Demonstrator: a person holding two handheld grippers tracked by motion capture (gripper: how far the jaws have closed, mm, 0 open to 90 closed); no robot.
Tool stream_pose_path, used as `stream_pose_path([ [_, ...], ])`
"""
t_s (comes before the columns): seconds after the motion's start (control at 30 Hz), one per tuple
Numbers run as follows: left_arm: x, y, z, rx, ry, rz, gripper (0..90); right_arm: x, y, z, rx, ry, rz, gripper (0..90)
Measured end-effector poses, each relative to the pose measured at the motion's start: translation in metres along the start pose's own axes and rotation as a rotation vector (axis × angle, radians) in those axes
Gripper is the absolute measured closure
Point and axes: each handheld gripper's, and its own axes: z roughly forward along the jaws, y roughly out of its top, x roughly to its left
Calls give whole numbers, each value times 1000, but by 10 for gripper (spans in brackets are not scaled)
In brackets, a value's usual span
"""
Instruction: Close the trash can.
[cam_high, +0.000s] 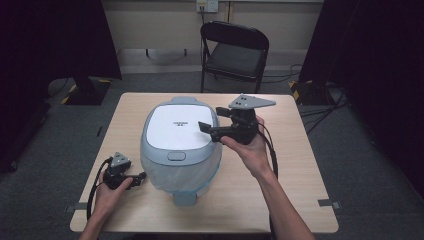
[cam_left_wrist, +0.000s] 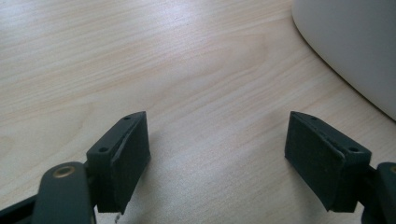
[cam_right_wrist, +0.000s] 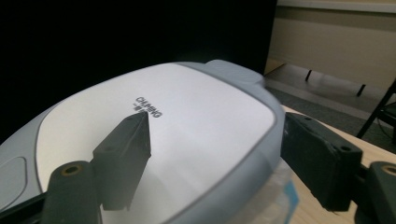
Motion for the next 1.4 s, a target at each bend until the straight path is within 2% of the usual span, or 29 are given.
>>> stream_pose_path([
  [0.4,0,0,0,0,2,-1,214,-35,-14,-30,-6,-131,54,234],
  [0.57,0,0,0,0,2,-1,214,-48,-27,-37,33,-178,79,234],
  [1.03,0,0,0,0,3,-2,214,-77,-79,-60,103,-272,160,247],
  [1.4,0,0,0,3,4,2,213,-92,-131,-73,171,-340,223,231],
])
